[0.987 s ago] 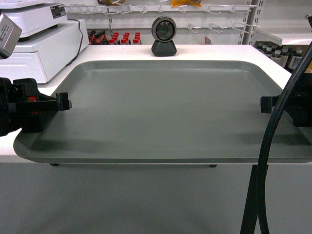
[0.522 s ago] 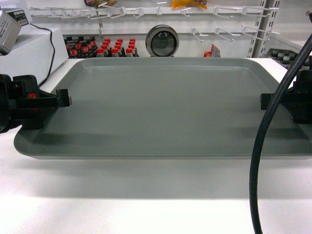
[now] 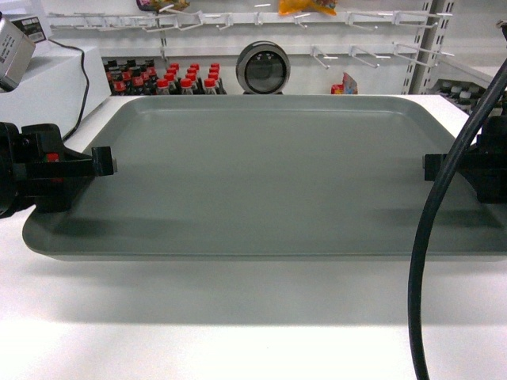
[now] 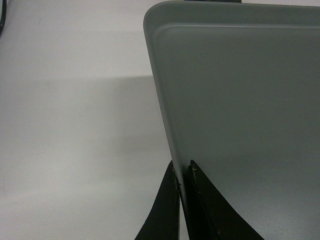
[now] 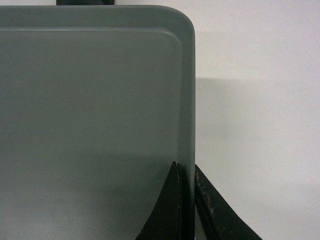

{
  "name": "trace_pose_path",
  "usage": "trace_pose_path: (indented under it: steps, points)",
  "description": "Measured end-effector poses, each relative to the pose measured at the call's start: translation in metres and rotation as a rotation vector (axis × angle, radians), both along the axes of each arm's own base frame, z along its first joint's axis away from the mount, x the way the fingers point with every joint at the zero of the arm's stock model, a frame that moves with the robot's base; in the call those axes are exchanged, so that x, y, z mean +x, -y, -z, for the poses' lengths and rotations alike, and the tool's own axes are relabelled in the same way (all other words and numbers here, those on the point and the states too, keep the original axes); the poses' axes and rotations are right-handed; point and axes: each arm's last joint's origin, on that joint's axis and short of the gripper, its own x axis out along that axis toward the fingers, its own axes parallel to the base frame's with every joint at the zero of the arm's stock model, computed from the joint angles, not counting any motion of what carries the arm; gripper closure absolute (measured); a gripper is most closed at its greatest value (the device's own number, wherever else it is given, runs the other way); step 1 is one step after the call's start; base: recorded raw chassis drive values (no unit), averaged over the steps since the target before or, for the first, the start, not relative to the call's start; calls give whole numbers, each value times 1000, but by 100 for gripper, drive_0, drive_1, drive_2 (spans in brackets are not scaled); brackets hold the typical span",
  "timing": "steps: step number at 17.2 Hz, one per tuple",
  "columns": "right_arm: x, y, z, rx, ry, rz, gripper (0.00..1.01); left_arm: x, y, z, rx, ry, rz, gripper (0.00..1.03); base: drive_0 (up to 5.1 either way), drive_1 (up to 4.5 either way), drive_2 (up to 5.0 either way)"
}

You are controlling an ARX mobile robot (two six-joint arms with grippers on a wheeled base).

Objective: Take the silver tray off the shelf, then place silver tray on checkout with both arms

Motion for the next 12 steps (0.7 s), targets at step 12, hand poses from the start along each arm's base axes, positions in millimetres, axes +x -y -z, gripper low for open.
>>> trace_pose_path:
  steps: [12]
  points:
    - [3, -4, 3, 73, 176, 132, 98, 2, 13, -3, 0, 80, -150, 100, 0, 0, 0]
